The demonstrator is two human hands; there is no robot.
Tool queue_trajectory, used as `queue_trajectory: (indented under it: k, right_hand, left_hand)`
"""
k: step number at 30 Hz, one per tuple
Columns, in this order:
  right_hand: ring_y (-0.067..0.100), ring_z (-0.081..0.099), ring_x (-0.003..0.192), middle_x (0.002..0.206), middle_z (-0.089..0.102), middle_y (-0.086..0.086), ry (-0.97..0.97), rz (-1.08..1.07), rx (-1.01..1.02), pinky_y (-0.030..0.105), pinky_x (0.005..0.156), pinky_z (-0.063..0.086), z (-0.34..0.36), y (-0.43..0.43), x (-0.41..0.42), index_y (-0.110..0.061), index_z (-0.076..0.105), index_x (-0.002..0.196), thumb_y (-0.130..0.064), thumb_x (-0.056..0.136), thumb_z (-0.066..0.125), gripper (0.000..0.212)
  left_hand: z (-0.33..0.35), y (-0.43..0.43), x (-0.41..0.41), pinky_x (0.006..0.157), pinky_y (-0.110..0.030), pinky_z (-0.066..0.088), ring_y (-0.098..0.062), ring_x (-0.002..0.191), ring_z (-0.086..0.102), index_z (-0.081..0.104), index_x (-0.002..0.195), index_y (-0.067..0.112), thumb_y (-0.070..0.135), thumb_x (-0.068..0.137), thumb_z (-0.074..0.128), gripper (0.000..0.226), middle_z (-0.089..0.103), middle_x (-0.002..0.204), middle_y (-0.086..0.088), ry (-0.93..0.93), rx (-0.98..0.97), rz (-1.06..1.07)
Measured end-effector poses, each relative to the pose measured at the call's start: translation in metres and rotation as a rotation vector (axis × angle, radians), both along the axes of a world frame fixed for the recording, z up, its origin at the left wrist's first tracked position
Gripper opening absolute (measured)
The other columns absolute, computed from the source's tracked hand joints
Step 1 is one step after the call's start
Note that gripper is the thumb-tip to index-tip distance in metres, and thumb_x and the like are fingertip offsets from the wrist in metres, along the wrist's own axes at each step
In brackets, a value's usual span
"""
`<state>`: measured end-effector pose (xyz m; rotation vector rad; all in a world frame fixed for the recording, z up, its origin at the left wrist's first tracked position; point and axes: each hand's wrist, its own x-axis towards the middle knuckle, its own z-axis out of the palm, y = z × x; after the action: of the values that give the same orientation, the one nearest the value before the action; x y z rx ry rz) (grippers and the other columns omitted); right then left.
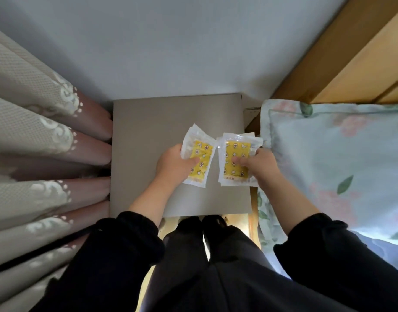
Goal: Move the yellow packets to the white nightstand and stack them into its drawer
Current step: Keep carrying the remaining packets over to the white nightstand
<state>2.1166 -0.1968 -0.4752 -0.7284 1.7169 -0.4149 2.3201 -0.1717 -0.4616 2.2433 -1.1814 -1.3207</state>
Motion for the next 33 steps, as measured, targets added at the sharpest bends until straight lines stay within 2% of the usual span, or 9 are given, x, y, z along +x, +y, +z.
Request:
queue_trajectory:
  k: [2, 5, 9, 15, 21, 24, 27, 30, 33]
  right_hand:
    - [0.024, 0.07, 0.087, 0.099, 0.072, 0.009, -0.005, -0.003, 0.004, 0.041, 0.083, 0.057, 0.004, 0.013, -0.007, -0.009, 0.067, 0.094, -0.006, 0.072, 0.08, 0.026]
    - [0.021, 0.071, 0.086, 0.097, 0.073, 0.007, 0.027, -0.009, -0.004, 0.04, 0.082, 0.057, 0.009, 0.033, -0.013, -0.014, 0.065, 0.087, -0.009, 0.071, 0.081, 0.023]
    - [0.019, 0.071, 0.085, 0.097, 0.073, 0.006, 0.029, -0.067, -0.013, 0.039, 0.082, 0.057, 0.014, 0.061, -0.016, -0.011, 0.067, 0.093, -0.01, 0.071, 0.082, 0.026]
    - [0.02, 0.069, 0.089, 0.098, 0.072, 0.006, 0.061, -0.193, -0.045, 0.04, 0.084, 0.056, 0.023, 0.126, -0.009, -0.011, 0.065, 0.095, -0.012, 0.071, 0.082, 0.03]
    - [0.02, 0.068, 0.088, 0.095, 0.07, 0.004, 0.107, -0.39, -0.075, 0.039, 0.085, 0.056, 0.034, 0.234, -0.007, -0.019, 0.061, 0.084, -0.013, 0.072, 0.081, 0.024]
    - [0.022, 0.068, 0.09, 0.097, 0.07, 0.006, 0.123, -0.518, -0.042, 0.041, 0.086, 0.055, 0.035, 0.292, -0.014, -0.013, 0.063, 0.093, -0.014, 0.07, 0.083, 0.031]
    - [0.021, 0.068, 0.085, 0.092, 0.07, 0.007, 0.15, -0.643, -0.029, 0.037, 0.08, 0.056, 0.038, 0.345, -0.026, -0.013, 0.064, 0.088, -0.015, 0.068, 0.085, 0.029]
    - [0.02, 0.066, 0.08, 0.08, 0.066, 0.001, 0.173, -0.779, -0.032, 0.036, 0.078, 0.056, 0.046, 0.409, -0.044, -0.018, 0.06, 0.076, -0.014, 0.068, 0.084, 0.025]
    - [0.02, 0.066, 0.083, 0.088, 0.067, 0.004, 0.168, -0.928, -0.017, 0.038, 0.081, 0.056, 0.044, 0.48, -0.059, -0.014, 0.062, 0.082, -0.012, 0.068, 0.084, 0.026]
  left_hand:
    - [0.006, 0.008, -0.008, 0.067, -0.028, 0.049, -0.017, 0.077, 0.063, 0.059, 0.091, 0.024, 0.029, 0.084, 0.07, 0.014, 0.066, 0.086, 0.005, -0.062, -0.01, -0.042]
    - [0.011, 0.022, -0.018, 0.067, -0.032, 0.05, -0.024, 0.077, 0.065, 0.063, 0.094, 0.016, 0.032, 0.082, 0.07, 0.021, 0.068, 0.086, 0.0, -0.107, 0.001, -0.085]
    - [0.017, 0.042, -0.024, 0.073, -0.037, 0.055, -0.023, 0.08, 0.066, 0.065, 0.095, 0.018, 0.032, 0.081, 0.07, 0.02, 0.069, 0.088, 0.0, -0.11, -0.029, -0.142]
    - [0.03, 0.081, -0.019, 0.065, -0.028, 0.049, -0.019, 0.083, 0.065, 0.062, 0.093, 0.024, 0.029, 0.085, 0.067, 0.011, 0.068, 0.091, 0.004, -0.14, -0.092, -0.317]
    - [0.034, 0.145, -0.031, 0.07, -0.033, 0.055, -0.02, 0.084, 0.066, 0.063, 0.102, 0.019, 0.029, 0.086, 0.065, 0.019, 0.068, 0.094, 0.002, -0.14, -0.125, -0.588]
    - [0.036, 0.183, -0.049, 0.067, -0.032, 0.055, -0.019, 0.08, 0.065, 0.06, 0.095, 0.019, 0.03, 0.086, 0.064, 0.015, 0.065, 0.088, 0.004, -0.143, -0.113, -0.717]
    - [0.038, 0.22, -0.072, 0.063, -0.028, 0.049, -0.017, 0.076, 0.062, 0.055, 0.089, 0.024, 0.031, 0.087, 0.063, 0.011, 0.06, 0.08, 0.008, -0.152, -0.1, -0.846]
    - [0.038, 0.267, -0.103, 0.057, -0.027, 0.041, -0.018, 0.077, 0.06, 0.058, 0.09, 0.022, 0.033, 0.086, 0.061, 0.012, 0.061, 0.083, 0.005, -0.193, -0.092, -1.041]
    - [0.037, 0.317, -0.135, 0.057, -0.028, 0.038, -0.017, 0.075, 0.057, 0.054, 0.082, 0.021, 0.034, 0.085, 0.06, 0.015, 0.059, 0.081, 0.004, -0.193, -0.106, -1.226]
